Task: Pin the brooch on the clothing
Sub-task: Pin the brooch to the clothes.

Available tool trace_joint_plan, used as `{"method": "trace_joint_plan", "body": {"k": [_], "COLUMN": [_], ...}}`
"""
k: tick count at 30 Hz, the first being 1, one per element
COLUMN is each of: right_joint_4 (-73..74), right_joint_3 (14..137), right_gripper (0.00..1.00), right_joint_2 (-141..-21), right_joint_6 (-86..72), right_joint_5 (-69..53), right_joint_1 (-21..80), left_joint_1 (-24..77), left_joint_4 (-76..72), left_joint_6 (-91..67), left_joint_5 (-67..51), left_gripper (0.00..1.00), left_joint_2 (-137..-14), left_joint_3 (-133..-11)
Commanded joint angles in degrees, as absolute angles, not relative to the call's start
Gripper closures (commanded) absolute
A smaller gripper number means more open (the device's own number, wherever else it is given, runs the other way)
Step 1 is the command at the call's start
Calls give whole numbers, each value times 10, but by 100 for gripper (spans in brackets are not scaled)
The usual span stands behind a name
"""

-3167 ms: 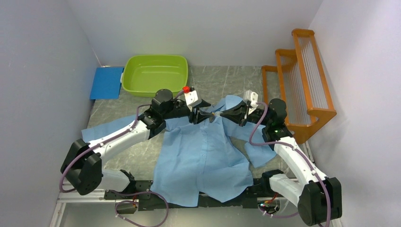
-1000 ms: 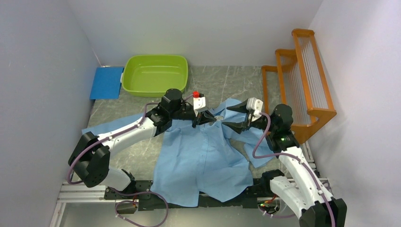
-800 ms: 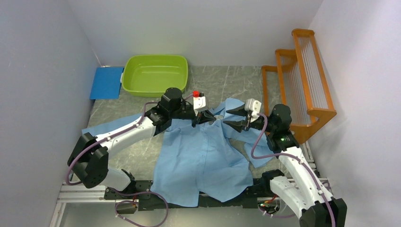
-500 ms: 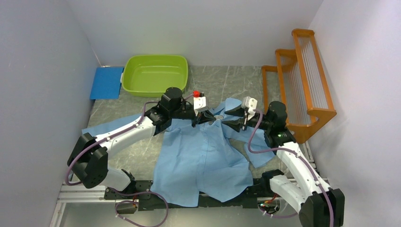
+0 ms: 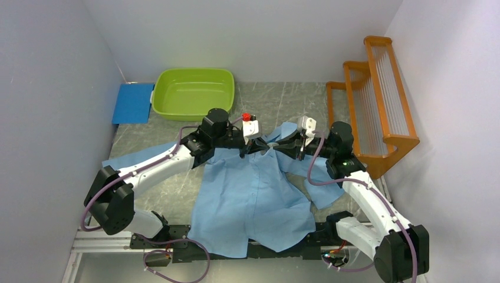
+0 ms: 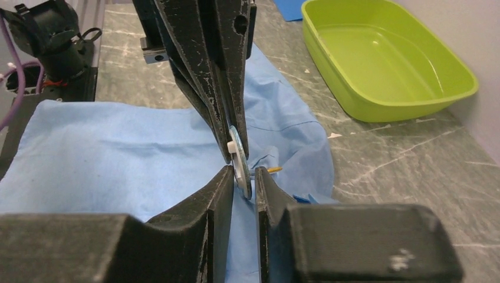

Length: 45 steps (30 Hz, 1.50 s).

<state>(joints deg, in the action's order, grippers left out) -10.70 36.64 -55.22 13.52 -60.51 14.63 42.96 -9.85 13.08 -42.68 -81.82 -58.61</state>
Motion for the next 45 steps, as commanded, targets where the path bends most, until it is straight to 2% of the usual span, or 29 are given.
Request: {"method": "trace_joint_plan", "body": {"k": [1,2,7,11,25,33,40,41,42,45], "right_joint_4": [-109,-100,-93,-112,-100,-68,-75,-85,-97,-136], "right_joint_3": [400,402,388,364,349,354,334,326,315,280], "right_gripper": [77,74,45,33,29,28,16,4,1,0], "right_joint_2": [-546,-542,-518,-494,-482,-485,-470,-466,-458,-426], "right_joint_6": [141,143,145,135,128,106,67,55,40,-14], "right_joint_5": [-562,-549,-501,-471,-433,-333,-261,-248,-233,-167], "right_joint_1": [147,147,147,147,147,147,147,147,146,146], "left_joint_1": [439,439,442,448,512,547,561,562,563,565], "left_joint_4": [-84,-81,-84,-86,27,65,83,86,86,81], "left_joint_6": [156,157,141,126,208,232,229,227,223,215], "left_joint_5": [-407,-398,-328,-274,-60,73,149,155,161,175], "left_gripper": [97,98,97,97,97,97,97,97,97,97], "left_joint_2": [-787,-784,-760,-747,-787,-832,-867,-872,-876,-891], "left_joint_3": [-618,-619,-618,-618,-684,-722,-746,-748,-750,-747]}}
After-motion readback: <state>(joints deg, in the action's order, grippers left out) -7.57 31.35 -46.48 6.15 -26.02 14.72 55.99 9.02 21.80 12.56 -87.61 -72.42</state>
